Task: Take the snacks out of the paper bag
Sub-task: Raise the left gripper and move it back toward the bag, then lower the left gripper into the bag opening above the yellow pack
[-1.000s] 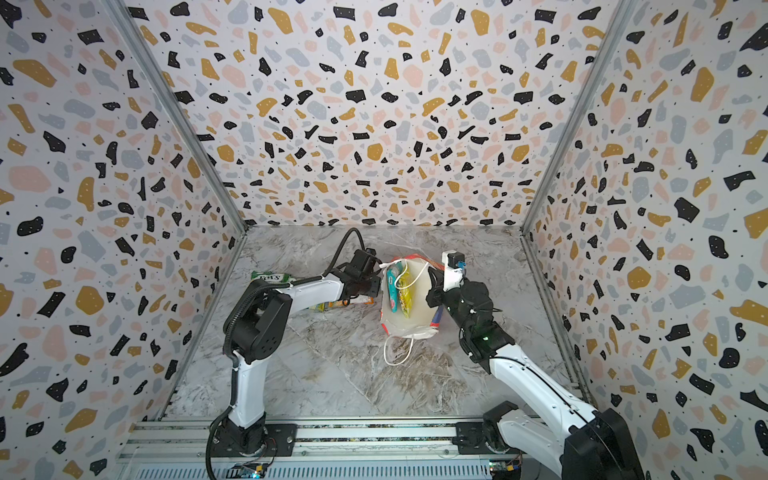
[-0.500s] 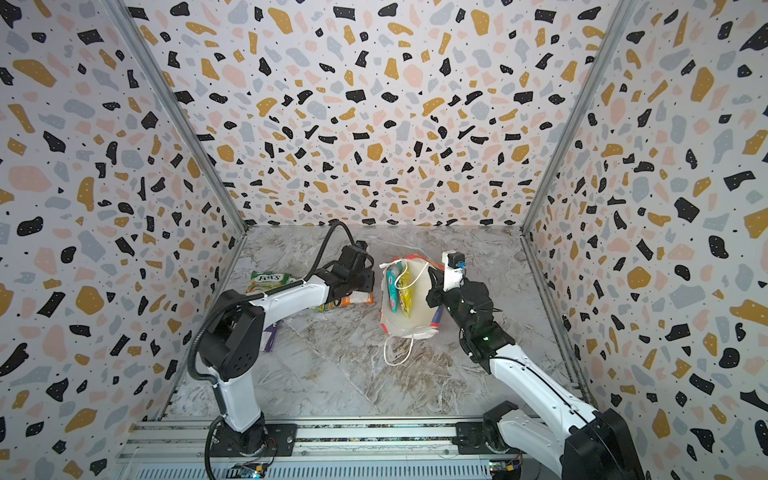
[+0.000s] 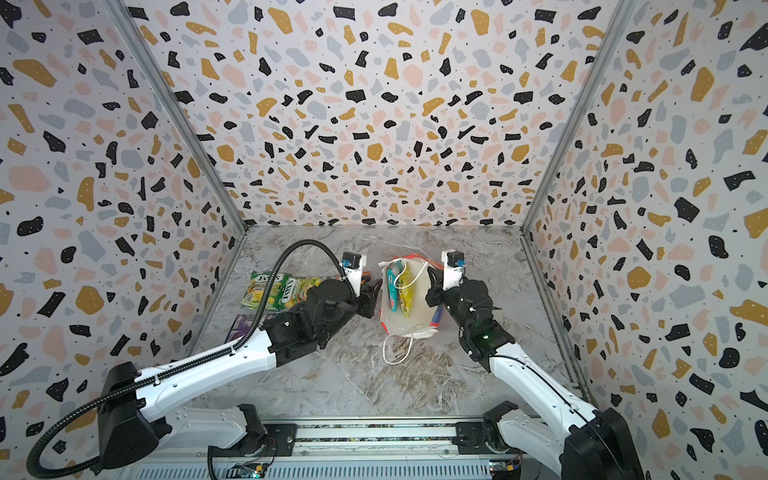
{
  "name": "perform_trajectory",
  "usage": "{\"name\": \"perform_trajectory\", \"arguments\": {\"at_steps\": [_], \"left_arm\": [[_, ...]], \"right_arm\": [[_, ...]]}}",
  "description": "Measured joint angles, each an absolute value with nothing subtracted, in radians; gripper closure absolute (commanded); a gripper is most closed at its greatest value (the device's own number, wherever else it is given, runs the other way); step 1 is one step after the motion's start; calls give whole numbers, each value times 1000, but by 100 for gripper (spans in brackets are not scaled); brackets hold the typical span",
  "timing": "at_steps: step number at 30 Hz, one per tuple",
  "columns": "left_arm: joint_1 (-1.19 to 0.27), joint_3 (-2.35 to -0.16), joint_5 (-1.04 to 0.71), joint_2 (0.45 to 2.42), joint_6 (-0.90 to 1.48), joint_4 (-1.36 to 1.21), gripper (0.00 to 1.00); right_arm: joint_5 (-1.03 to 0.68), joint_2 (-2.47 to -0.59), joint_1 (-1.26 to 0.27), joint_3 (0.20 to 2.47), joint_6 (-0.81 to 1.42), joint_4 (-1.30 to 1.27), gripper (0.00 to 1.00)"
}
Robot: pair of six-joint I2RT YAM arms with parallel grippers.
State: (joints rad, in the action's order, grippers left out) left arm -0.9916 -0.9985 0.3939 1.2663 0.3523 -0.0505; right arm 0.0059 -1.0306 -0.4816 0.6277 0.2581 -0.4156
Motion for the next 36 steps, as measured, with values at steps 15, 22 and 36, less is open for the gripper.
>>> {"name": "perform_trajectory", "arguments": {"at_steps": [15,22,36], "left_arm": [[-1116,-950,361,1509,284,-267,65],[-1116,-1006,342,1651,233,-306,59],[-995,-1182,359,1808,159,-172,43]], "right_arm": [[4,-1042,-482,675,300,-350,100],[4,-1042,-482,675,305,-350,100],[3,-1042,-482,675,305,-351,100]]}}
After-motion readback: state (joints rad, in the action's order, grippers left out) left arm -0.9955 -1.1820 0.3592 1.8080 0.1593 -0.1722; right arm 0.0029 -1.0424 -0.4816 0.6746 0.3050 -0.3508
